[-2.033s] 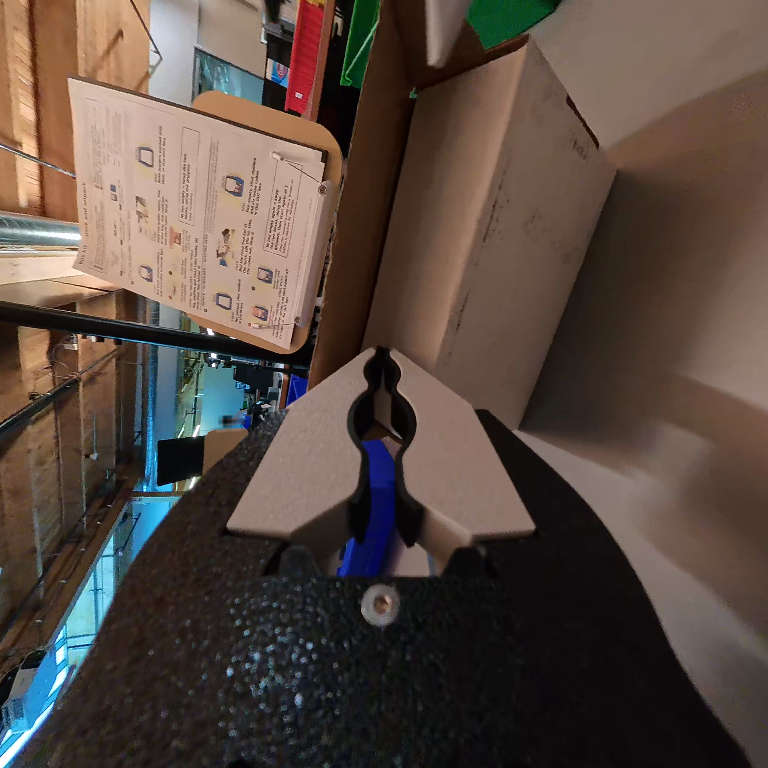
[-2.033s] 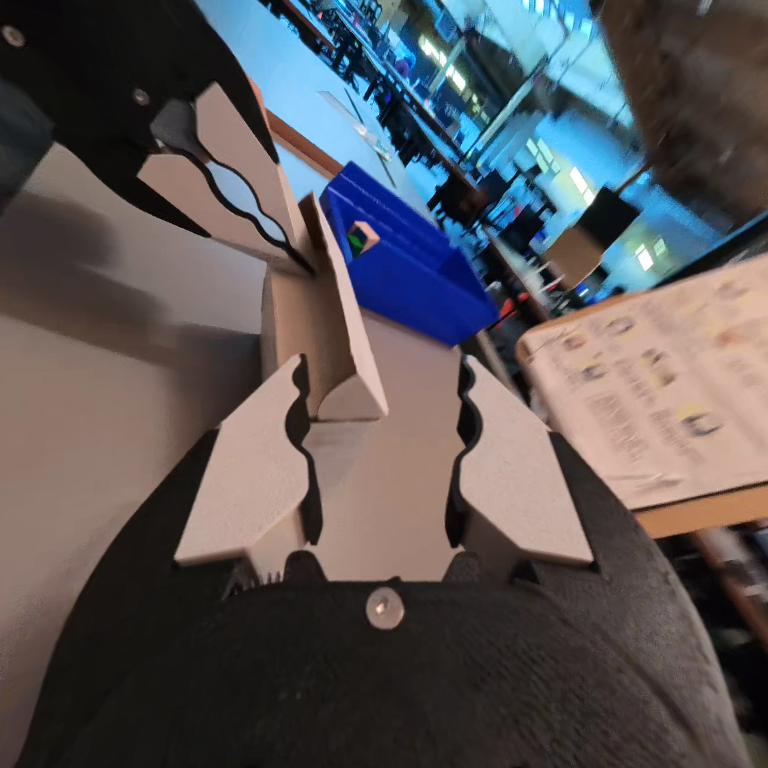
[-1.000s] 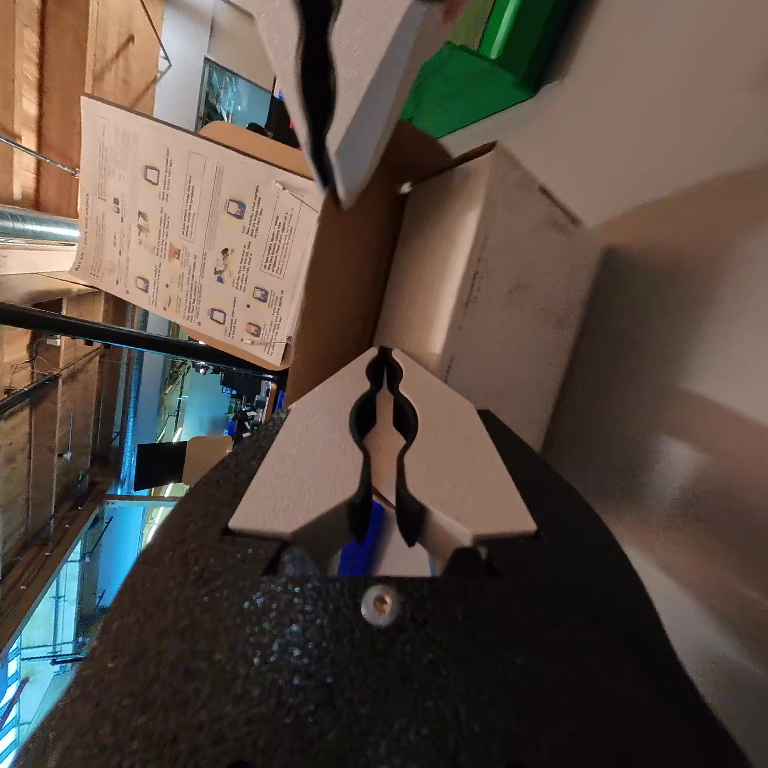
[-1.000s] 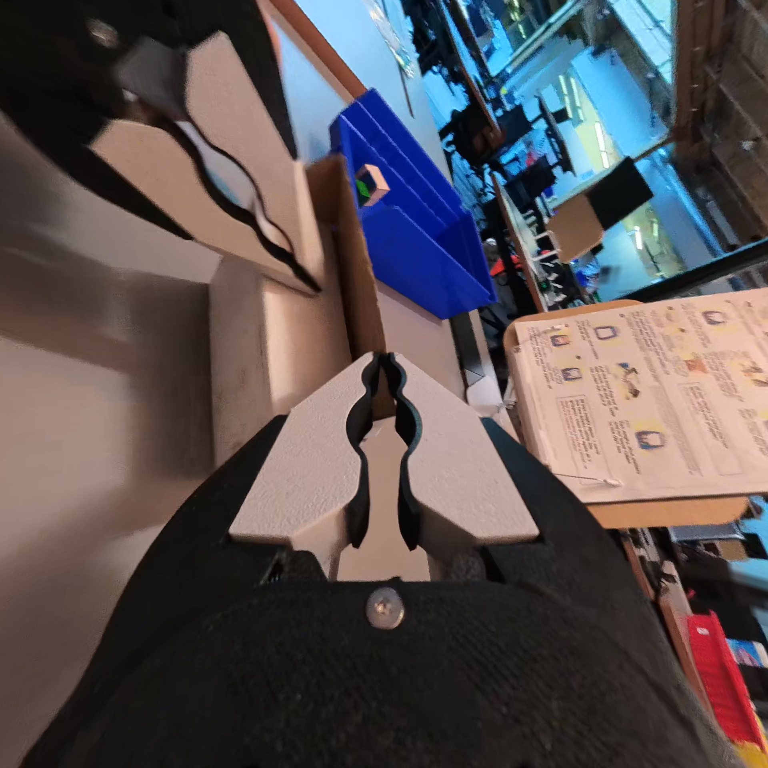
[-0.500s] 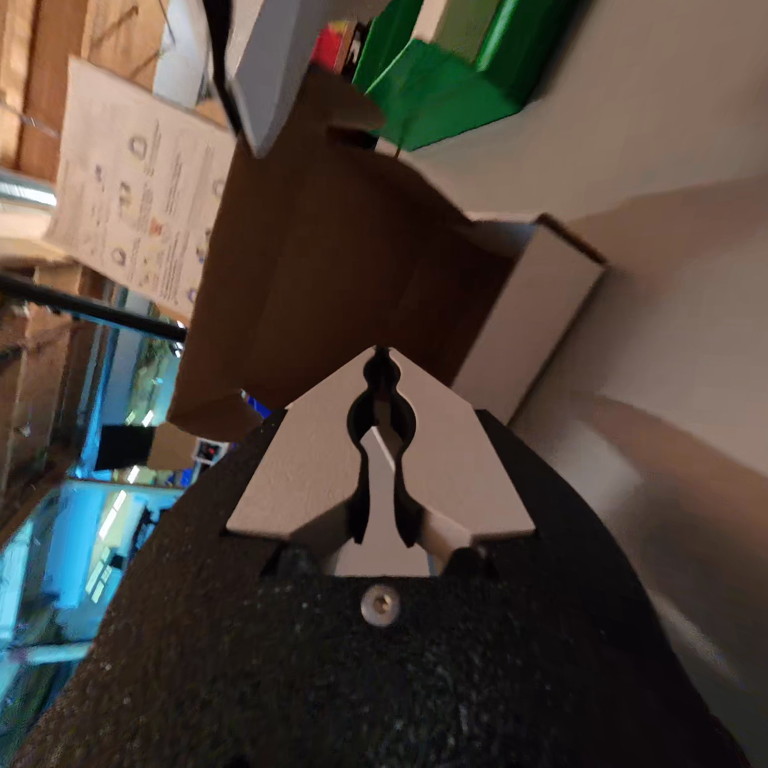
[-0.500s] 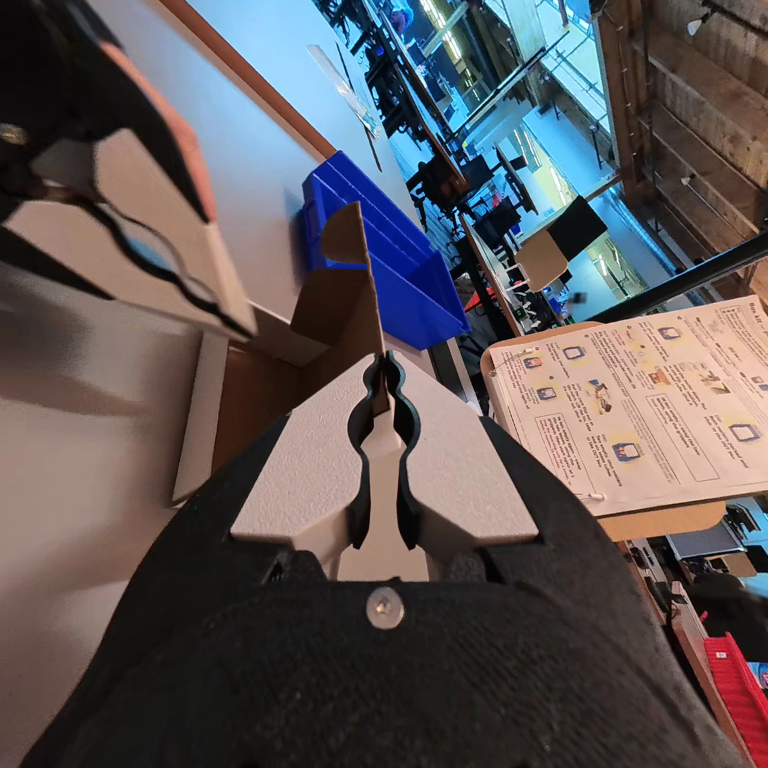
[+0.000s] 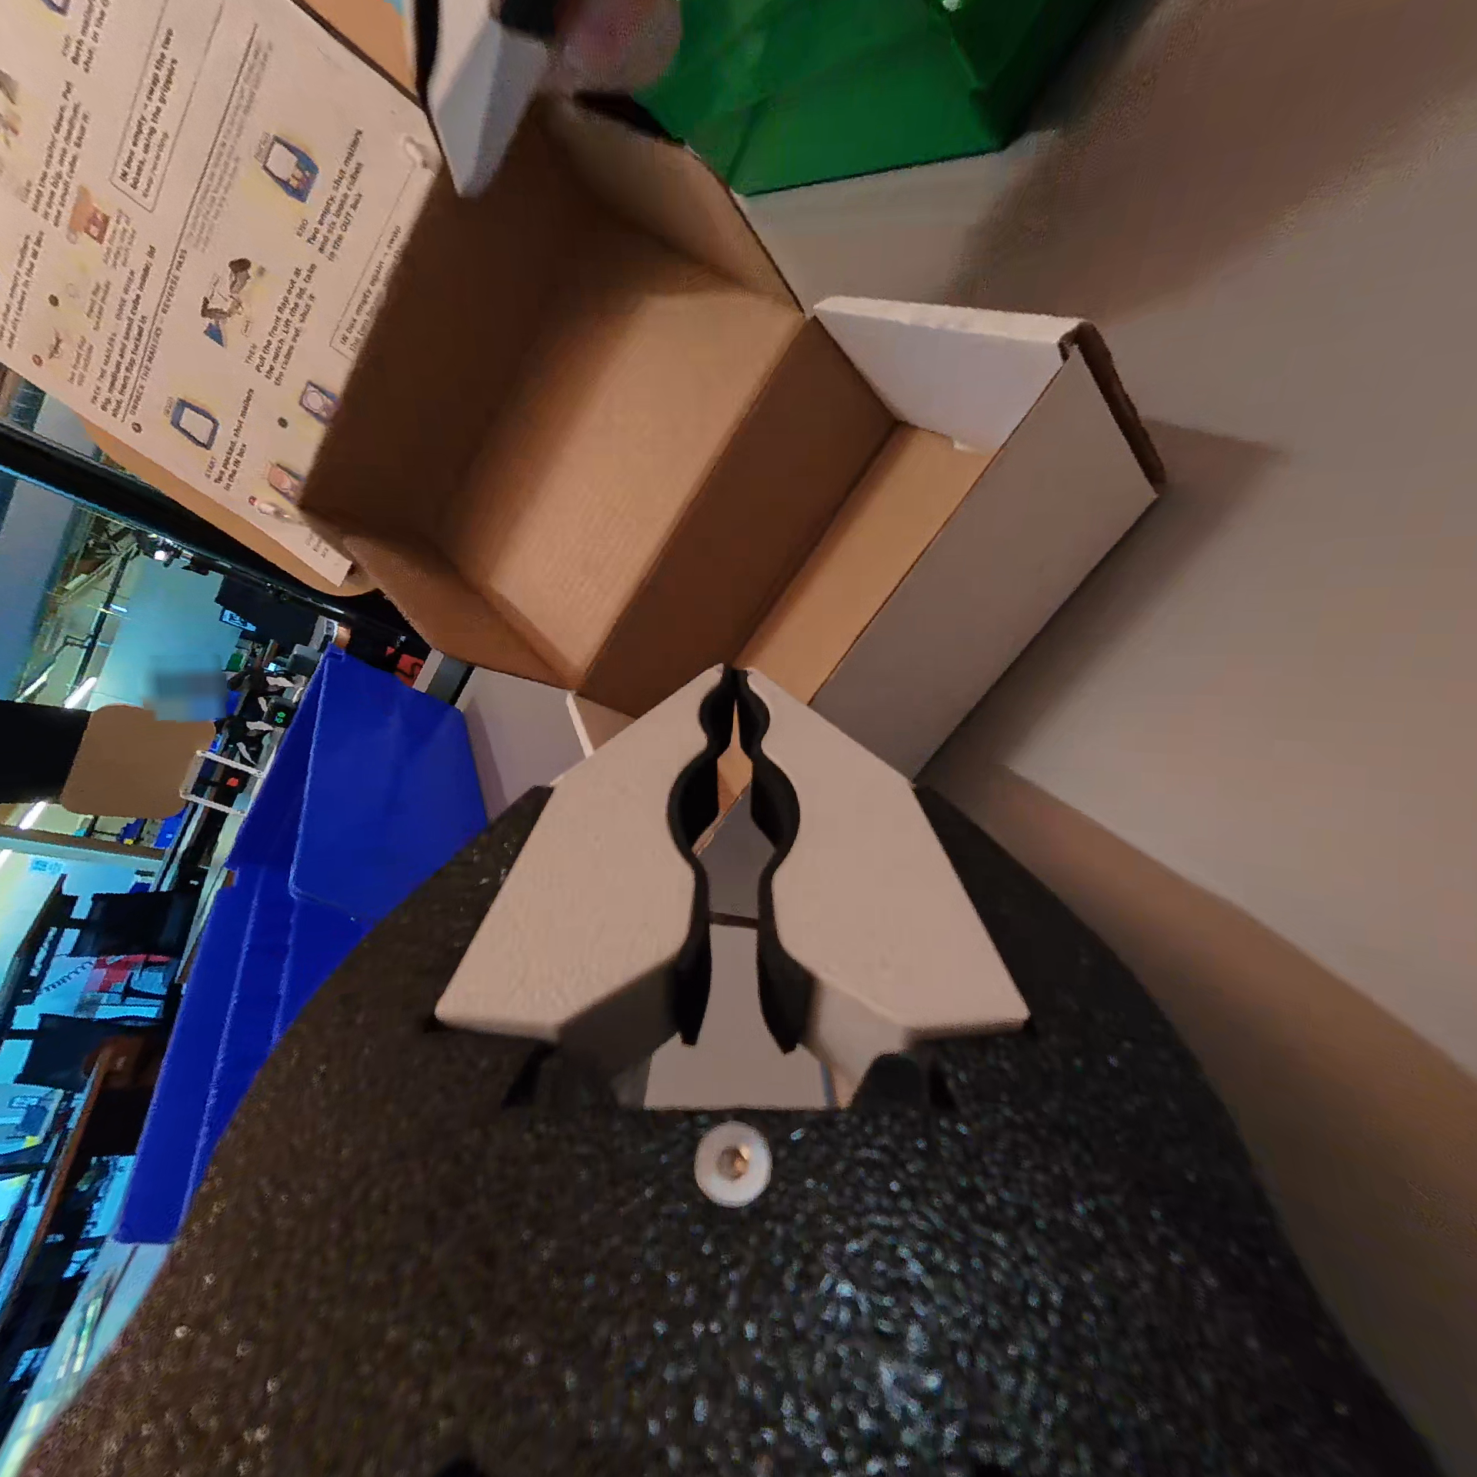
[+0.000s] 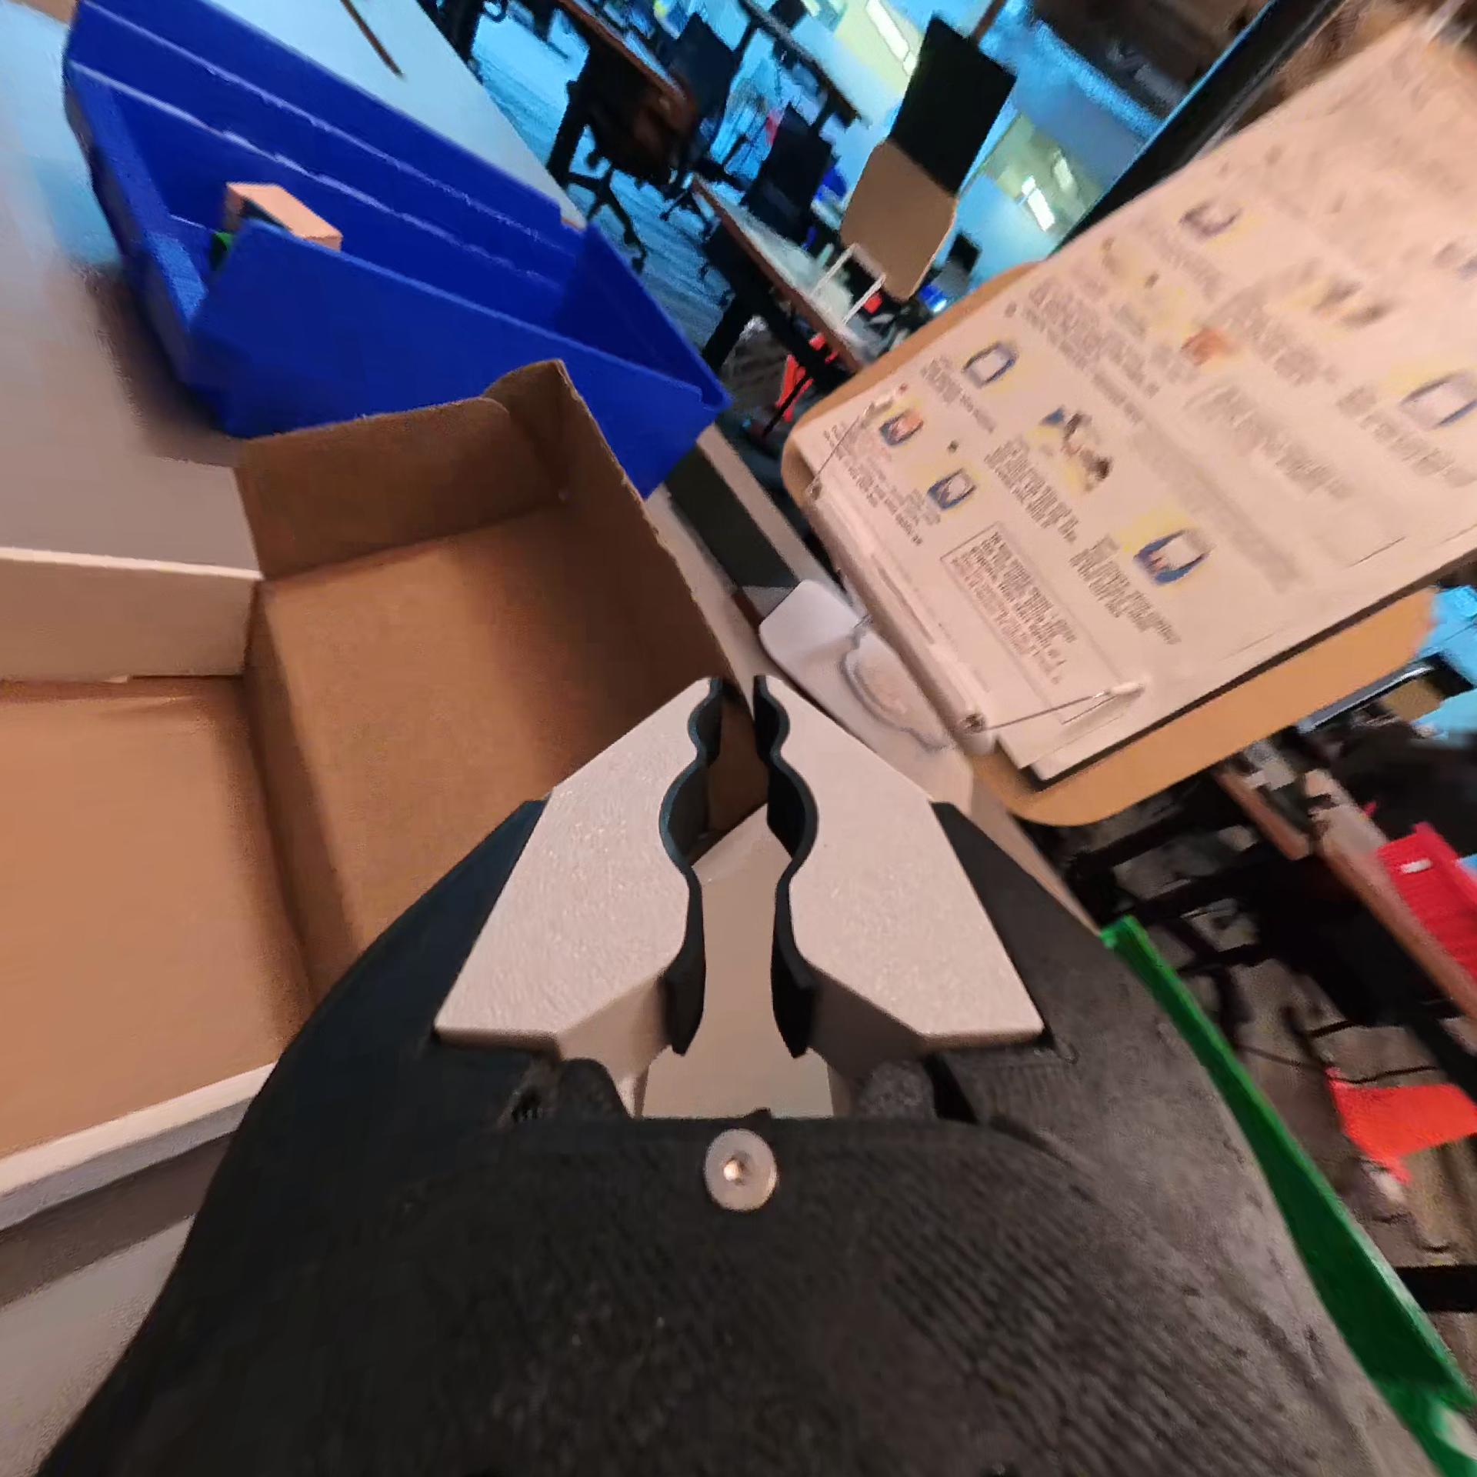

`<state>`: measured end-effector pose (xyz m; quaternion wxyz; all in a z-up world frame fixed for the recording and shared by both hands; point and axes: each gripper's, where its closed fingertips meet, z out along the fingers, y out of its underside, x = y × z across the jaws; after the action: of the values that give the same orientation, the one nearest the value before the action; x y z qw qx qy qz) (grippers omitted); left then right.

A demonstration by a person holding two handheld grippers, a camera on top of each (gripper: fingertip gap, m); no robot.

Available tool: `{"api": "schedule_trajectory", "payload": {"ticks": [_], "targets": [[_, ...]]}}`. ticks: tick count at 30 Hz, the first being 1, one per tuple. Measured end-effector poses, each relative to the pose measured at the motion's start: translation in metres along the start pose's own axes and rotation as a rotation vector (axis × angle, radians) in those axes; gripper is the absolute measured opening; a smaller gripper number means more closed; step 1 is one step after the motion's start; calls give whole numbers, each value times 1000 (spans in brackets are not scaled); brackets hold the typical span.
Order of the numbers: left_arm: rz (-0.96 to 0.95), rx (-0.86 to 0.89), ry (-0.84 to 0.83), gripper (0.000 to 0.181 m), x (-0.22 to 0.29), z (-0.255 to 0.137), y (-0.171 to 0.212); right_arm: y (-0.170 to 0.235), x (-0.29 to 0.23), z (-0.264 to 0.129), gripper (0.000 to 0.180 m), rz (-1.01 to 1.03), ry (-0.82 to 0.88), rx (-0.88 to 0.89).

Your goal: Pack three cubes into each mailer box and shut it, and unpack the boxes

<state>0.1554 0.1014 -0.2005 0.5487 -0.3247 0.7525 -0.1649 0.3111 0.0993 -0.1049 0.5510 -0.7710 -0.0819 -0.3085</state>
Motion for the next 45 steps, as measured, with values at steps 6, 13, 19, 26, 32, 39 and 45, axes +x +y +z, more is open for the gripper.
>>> {"api": "schedule_trajectory", "payload": {"ticks": [6,13,19,26,32,39,45], "targets": [[-31,22,-17,0,1,2,-4,9,11,20,8,-80,15,4],[-230,168,52,8,-52,-20,-14,-15,-3,-2,4,-348,157,89],[-480,-235,19,31,-205,3,104,-25,-9,-9,4,-410,204,189],[-1026,-901,243,67,-228,33,248,-24,-15,-6,2,-547,261,163],[-1235,-1041,352,65,-204,53,261,-23,-15,-7,2,-560,261,155],[-1300,-1042,257,25,-207,68,270,-22,-18,-5,1,-580,257,149],[-1002,-769,363,25,-227,55,189,-22,-18,-5,1,-582,264,151]]}}
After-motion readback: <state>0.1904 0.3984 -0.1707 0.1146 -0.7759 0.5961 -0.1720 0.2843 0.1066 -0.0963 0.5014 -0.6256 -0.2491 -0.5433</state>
